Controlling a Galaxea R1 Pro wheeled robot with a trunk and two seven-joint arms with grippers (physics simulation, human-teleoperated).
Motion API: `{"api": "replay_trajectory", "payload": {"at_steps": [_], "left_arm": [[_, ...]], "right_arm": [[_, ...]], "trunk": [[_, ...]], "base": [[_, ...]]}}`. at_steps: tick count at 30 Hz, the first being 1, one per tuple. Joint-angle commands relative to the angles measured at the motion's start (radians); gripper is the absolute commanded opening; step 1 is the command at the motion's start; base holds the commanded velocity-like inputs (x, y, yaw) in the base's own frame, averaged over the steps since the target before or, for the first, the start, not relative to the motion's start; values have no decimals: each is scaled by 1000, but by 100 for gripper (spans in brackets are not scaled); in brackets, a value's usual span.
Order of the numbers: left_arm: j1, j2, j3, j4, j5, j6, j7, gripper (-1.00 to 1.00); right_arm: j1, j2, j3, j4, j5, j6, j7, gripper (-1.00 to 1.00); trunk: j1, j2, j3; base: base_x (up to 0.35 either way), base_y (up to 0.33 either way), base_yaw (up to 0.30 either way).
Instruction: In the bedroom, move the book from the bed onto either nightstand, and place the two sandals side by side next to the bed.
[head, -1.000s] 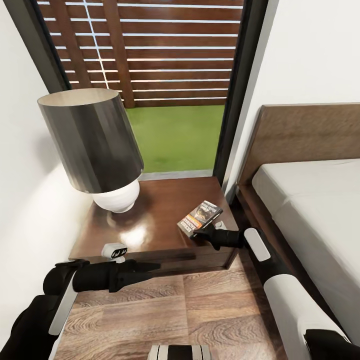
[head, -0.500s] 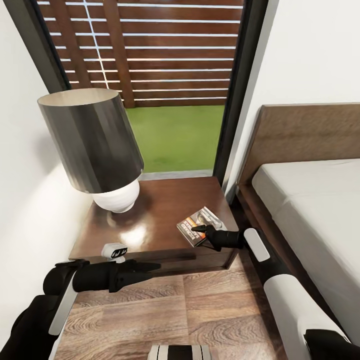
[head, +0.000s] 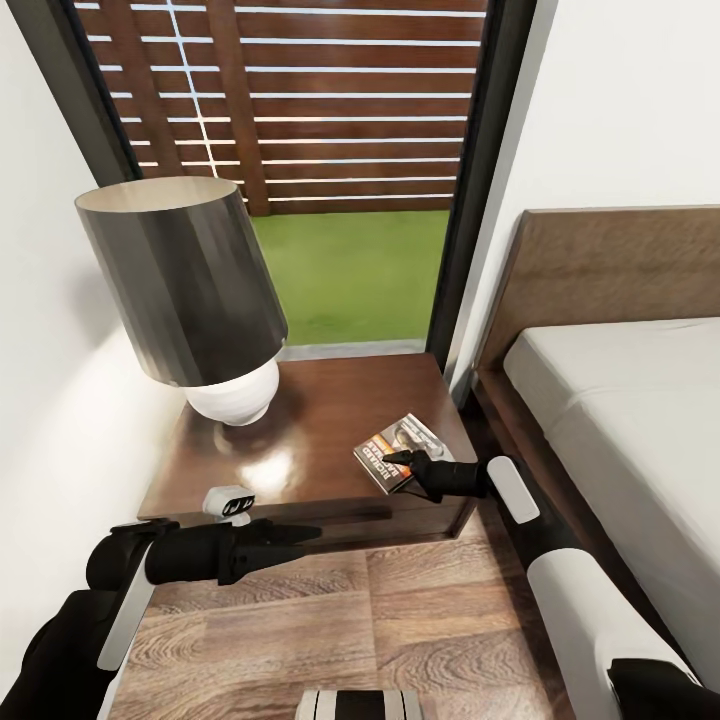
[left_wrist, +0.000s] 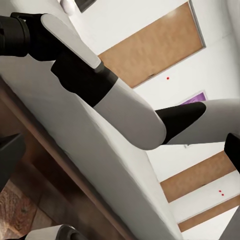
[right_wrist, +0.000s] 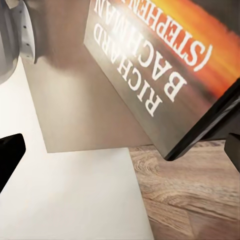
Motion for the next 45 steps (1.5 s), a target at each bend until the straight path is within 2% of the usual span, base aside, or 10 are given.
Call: {"api": "replay_trajectory", "payload": {"at_steps": [1,21,31,45], "left_arm": [[0,0,0,0,1,11,-3,100],[0,2,2,2,7,11,-21,100],[0,2,3,2,7,-21,-52,100],[0,1,2,1,3,-30,-55,100]], "right_arm": [[-1,1,-4,0,11,5,9,100],[-2,2,-1,-1,15,5,7,100],[-2,1,-2,-1,13,5,-12,100],[-1,5,1,-1,16,5,-26,100]], "trunk": [[0,0,-1],[0,0,-1],[-5,2,38],[-11,5,92]], "base": [[0,0,0],[0,0,0],[0,0,0],[0,0,0]]}}
